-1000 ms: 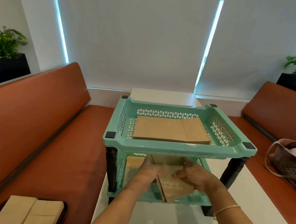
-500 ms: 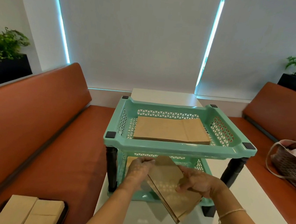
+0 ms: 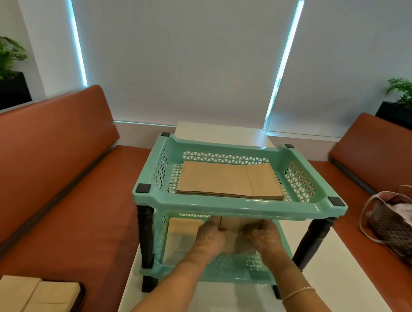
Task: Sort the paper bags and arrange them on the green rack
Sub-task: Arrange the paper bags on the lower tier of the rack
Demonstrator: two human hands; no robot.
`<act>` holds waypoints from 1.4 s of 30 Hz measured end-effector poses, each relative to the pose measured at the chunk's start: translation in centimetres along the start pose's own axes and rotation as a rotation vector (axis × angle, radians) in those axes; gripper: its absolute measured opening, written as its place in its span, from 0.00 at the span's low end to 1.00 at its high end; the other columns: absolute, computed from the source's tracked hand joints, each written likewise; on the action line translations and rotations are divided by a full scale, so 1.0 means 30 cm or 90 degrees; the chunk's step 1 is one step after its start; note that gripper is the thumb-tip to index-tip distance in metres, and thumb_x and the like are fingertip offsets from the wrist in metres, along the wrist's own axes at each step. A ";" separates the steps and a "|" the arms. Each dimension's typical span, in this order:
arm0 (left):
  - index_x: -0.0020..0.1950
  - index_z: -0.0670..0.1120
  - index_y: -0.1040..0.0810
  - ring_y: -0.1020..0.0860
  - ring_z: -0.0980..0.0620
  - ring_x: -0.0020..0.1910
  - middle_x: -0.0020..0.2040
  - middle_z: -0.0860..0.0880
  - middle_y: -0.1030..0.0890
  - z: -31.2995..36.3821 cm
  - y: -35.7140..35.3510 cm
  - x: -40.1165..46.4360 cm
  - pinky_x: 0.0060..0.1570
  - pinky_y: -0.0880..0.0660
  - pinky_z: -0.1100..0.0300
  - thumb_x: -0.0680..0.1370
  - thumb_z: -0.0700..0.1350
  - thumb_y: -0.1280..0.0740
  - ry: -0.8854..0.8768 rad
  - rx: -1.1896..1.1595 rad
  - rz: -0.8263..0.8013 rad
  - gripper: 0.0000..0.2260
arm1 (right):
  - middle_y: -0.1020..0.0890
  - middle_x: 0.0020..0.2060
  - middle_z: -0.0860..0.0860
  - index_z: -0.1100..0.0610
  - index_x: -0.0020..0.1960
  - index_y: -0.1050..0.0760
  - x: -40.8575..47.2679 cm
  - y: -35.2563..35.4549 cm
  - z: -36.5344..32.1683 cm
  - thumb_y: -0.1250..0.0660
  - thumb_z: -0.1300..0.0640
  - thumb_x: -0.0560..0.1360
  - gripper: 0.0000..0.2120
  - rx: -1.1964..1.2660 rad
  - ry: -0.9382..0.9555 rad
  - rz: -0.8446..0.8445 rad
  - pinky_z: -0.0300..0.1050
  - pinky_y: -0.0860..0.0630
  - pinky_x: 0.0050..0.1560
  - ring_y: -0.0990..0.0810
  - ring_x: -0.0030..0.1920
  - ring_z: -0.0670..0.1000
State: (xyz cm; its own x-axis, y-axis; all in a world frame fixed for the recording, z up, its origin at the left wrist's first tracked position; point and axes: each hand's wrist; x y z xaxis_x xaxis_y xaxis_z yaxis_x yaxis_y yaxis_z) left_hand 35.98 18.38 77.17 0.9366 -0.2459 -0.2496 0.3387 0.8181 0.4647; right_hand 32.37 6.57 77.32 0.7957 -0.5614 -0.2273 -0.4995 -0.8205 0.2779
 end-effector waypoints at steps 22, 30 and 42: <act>0.65 0.41 0.33 0.25 0.44 0.59 0.61 0.41 0.24 -0.024 -0.064 -0.019 0.58 0.28 0.56 0.81 0.40 0.43 0.015 0.133 -0.011 0.13 | 0.25 0.60 0.56 0.59 0.65 0.33 -0.015 -0.044 0.034 0.43 0.71 0.75 0.20 -0.153 -0.042 0.005 0.49 0.33 0.66 0.28 0.62 0.56; 0.72 0.38 0.41 0.28 0.43 0.66 0.66 0.40 0.28 -0.020 -0.076 -0.013 0.62 0.31 0.58 0.80 0.36 0.43 0.037 0.212 -0.026 0.20 | 0.24 0.56 0.57 0.60 0.61 0.31 -0.020 -0.037 0.035 0.41 0.69 0.76 0.15 -0.251 -0.028 -0.005 0.47 0.30 0.61 0.26 0.59 0.57; 0.72 0.38 0.40 0.31 0.45 0.68 0.69 0.40 0.31 -0.023 -0.070 0.000 0.65 0.34 0.60 0.80 0.36 0.41 0.040 0.269 -0.013 0.21 | 0.25 0.58 0.56 0.59 0.62 0.32 -0.020 -0.034 0.048 0.40 0.67 0.76 0.16 -0.303 -0.002 0.002 0.46 0.31 0.61 0.26 0.59 0.56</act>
State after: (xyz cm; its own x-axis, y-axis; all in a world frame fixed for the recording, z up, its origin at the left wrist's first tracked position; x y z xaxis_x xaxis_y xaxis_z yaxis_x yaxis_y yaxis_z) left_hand 35.21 17.02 75.62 0.9265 -0.2174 -0.3072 0.3763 0.5256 0.7630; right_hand 31.91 7.60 75.83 0.7929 -0.5650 -0.2281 -0.2893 -0.6786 0.6752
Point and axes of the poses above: each hand's wrist, its own x-axis towards the middle knuckle, its own y-axis out of the back of the hand, z = x × y
